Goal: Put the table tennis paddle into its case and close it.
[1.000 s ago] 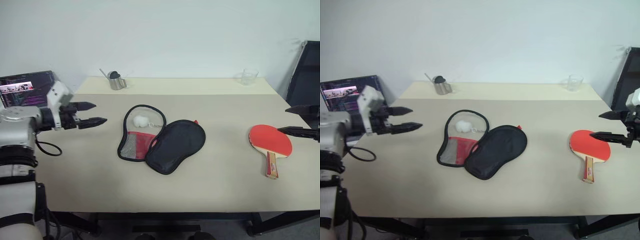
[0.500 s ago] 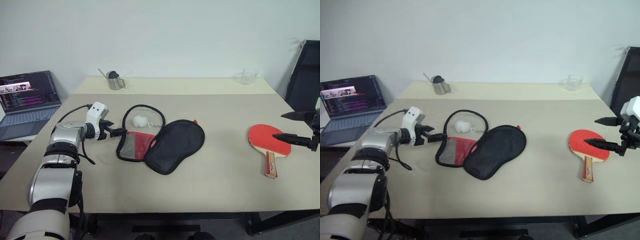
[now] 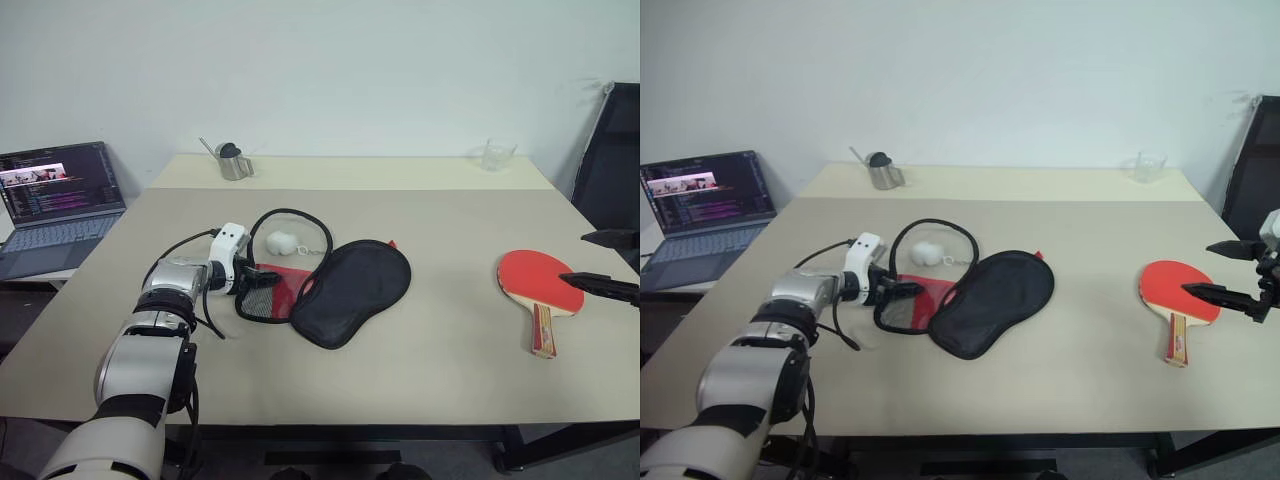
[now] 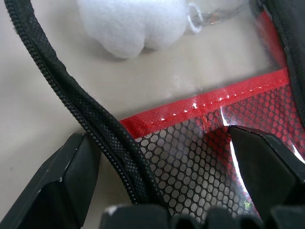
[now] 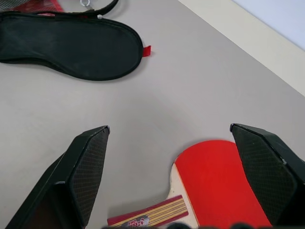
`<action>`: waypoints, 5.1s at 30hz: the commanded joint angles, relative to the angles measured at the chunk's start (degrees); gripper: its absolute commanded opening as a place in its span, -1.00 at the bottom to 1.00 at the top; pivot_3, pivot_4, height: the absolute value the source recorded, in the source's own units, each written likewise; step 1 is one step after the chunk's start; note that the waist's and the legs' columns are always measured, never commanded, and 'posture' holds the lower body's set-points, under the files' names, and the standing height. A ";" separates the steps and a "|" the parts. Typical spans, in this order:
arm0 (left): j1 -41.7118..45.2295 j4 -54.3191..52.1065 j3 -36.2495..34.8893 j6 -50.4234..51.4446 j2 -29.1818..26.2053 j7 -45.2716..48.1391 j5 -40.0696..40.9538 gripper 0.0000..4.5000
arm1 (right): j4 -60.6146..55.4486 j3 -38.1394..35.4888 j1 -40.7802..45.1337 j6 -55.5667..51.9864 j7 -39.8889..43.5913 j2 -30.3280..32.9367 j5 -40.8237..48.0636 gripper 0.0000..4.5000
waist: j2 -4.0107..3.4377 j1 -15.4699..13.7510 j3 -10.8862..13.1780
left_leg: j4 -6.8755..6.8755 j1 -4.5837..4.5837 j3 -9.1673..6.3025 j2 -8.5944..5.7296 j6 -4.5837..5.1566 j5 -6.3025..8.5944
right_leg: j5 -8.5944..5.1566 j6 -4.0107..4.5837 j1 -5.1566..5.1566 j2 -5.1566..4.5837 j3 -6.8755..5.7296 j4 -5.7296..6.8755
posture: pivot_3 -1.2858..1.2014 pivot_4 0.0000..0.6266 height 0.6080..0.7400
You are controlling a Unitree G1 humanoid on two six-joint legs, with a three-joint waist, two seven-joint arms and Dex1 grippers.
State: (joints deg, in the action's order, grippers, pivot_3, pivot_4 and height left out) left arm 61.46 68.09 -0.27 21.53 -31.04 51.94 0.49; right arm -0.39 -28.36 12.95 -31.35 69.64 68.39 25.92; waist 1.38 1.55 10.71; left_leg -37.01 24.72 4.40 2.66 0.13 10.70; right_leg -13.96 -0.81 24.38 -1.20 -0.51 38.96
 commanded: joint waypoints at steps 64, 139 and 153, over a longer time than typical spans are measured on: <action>-9.31 -30.80 -14.39 -4.75 30.29 -64.14 8.68 -0.99 | -2.15 0.46 1.07 -0.27 -2.50 0.44 1.18 1.00 | 0.10 -0.57 0.06 | 0.00 -0.04 -0.66 -0.17 -0.02 -0.03 | 0.04 -0.09 -0.27 -0.05 -0.10 -0.17 | 0.03 -0.52 1.00; -12.42 -54.47 3.99 8.86 -8.31 28.08 24.73 0.86 | -16.46 -11.26 13.26 -57.29 -56.99 -31.81 -4.77 1.00 | 0.10 -1.40 0.06 | 0.17 0.11 -0.95 0.03 -0.01 -0.01 | -0.10 0.17 -0.20 0.05 -0.16 -0.30 | 0.03 -0.52 1.00; -13.84 -59.82 8.82 8.51 -3.47 25.55 22.36 0.86 | -10.72 -9.81 12.60 -49.52 -64.25 -40.17 -11.84 1.00 | 0.08 -1.26 0.05 | 0.16 0.10 -0.92 0.03 -0.01 -0.01 | -0.09 0.16 -0.19 0.06 -0.11 -0.29 | 0.03 -0.52 1.00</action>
State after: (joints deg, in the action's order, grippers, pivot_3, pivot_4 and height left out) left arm 47.55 9.66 7.83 31.32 -34.80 78.77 24.06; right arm -11.79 -37.23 24.32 -83.75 6.42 28.13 14.94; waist 1.46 0.29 10.76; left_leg -36.85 24.81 3.47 2.68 0.12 10.68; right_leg -14.05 -0.65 24.18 -1.12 -0.63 38.67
